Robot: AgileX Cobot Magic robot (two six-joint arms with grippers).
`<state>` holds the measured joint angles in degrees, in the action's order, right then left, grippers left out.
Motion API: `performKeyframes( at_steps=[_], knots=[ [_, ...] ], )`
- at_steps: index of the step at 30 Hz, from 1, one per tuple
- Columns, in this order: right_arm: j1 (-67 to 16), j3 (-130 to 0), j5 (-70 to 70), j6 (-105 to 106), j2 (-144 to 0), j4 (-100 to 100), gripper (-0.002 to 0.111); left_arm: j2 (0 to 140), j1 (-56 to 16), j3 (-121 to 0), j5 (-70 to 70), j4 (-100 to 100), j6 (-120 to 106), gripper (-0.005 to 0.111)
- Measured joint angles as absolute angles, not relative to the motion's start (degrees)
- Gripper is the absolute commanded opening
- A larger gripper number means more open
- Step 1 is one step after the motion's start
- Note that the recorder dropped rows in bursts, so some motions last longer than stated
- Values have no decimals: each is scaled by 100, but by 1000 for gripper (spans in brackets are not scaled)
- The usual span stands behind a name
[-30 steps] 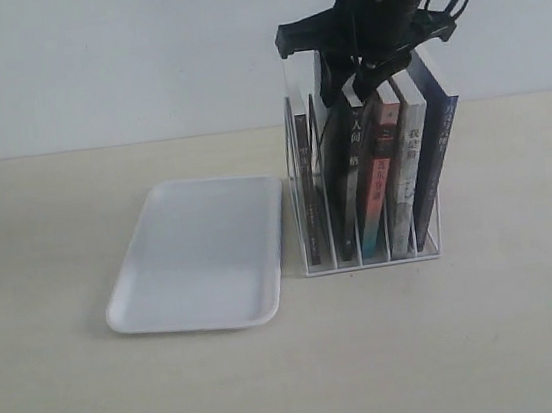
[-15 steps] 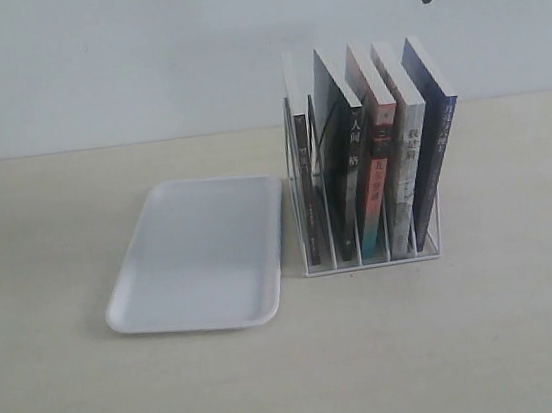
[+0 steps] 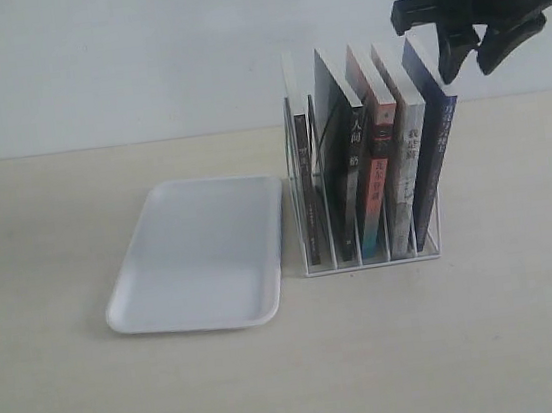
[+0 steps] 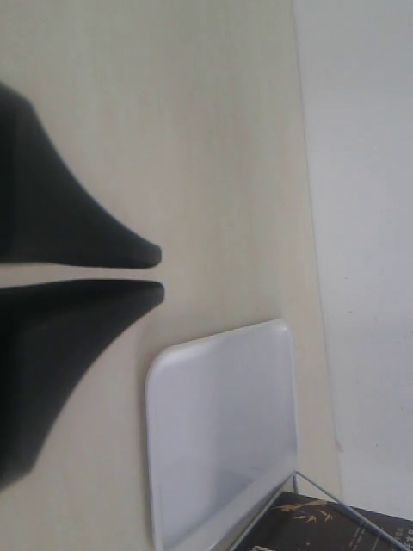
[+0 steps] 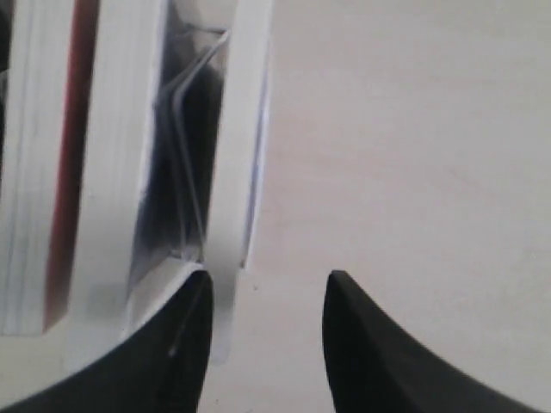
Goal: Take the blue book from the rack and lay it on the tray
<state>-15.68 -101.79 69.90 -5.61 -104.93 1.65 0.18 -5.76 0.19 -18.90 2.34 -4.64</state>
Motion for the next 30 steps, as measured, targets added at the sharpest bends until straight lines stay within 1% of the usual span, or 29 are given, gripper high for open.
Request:
performKeyframes(
  at_steps=[11,19,21,23,26,27,30],
  knots=[
    [-1568,-10086,6709,-436,-10515,-292,41,18,-576,19,-1890,234,-464,5],
    [-1568,-10082,6573,-384,-10891,-364,40,18,-576,19,-1890,234,-464,5],
    [-1568,-10082,6490,-384,-10895,-364,35,18,-576,19,-1890,234,-464,5],
    [-1568,-10082,6471,-396,-10895,-364,24,18,-576,19,-1890,234,-464,5],
    [-1568,-10082,6471,-396,-10895,-364,2,18,-576,19,-1890,234,-464,5],
    [-1568,-10082,6471,-407,-10895,-364,0,18,-576,19,-1890,234,-464,5],
    [-1568,-10082,6471,-407,-10895,-364,0,18,-576,19,-1890,234,-464,5]
  ],
)
